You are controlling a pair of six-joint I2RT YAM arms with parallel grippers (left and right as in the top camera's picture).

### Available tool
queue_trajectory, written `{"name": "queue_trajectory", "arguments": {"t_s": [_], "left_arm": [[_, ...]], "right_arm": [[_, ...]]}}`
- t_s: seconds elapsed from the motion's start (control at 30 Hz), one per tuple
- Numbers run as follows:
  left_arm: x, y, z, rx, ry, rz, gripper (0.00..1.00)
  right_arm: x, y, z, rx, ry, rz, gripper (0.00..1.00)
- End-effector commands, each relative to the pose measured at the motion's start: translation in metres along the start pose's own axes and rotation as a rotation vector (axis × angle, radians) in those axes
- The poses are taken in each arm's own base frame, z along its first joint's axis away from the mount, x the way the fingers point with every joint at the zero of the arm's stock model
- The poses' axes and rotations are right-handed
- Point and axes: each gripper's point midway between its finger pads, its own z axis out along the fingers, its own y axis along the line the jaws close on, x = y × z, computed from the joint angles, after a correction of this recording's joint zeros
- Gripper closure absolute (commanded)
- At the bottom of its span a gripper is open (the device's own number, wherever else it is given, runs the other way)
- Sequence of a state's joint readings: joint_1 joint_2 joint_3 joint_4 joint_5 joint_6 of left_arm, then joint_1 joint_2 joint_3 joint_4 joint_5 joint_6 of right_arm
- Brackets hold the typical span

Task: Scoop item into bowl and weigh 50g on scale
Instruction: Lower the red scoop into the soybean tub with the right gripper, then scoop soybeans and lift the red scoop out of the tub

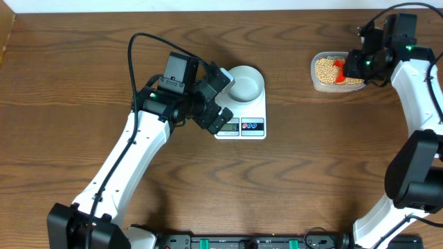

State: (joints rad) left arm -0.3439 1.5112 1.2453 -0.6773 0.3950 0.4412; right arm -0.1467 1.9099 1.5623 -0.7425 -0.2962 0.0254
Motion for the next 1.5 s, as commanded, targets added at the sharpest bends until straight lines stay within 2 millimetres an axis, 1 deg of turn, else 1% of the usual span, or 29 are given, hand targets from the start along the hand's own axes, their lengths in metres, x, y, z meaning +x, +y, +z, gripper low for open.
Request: {"name": "queue_trajectory", "arguments": {"t_s": [0.0, 0.3, 0.53, 0.67, 0.83, 1.2, 1.47], "left_arm": [[0.000, -0.002, 0.001, 0.016, -0.002, -0.015, 0.02], [0.000, -0.002, 0.001, 0.016, -0.002, -0.015, 0.02], [0.000, -0.002, 0.001, 0.016, -0.002, -0.015, 0.02], [0.000, -0.002, 0.001, 0.016, -0.002, -0.015, 0.02], [0.000, -0.002, 0.001, 0.016, -0.002, -0.015, 0.02], [0.000, -0.002, 0.001, 0.016, -0.002, -0.015, 0.02], [0.000, -0.002, 0.001, 0.016, -0.002, -0.015, 0.02]], "right_arm": [[0.006, -0.001, 0.008, -0.068, 0.025, 0.035, 0.99], [0.013, -0.004, 0.020, -0.134, 0.055, 0.072, 0.99], [0.017, 0.005, 0.030, -0.221, 0.074, 0.086, 0.99], [0.017, 0.007, 0.030, -0.232, 0.073, 0.087, 0.99], [0.016, 0.003, 0.028, -0.241, 0.069, 0.097, 0.99], [0.008, -0.001, 0.010, -0.395, 0.030, 0.162, 0.99], [0.007, -0.005, 0.005, -0.418, 0.022, 0.180, 0.99]]}}
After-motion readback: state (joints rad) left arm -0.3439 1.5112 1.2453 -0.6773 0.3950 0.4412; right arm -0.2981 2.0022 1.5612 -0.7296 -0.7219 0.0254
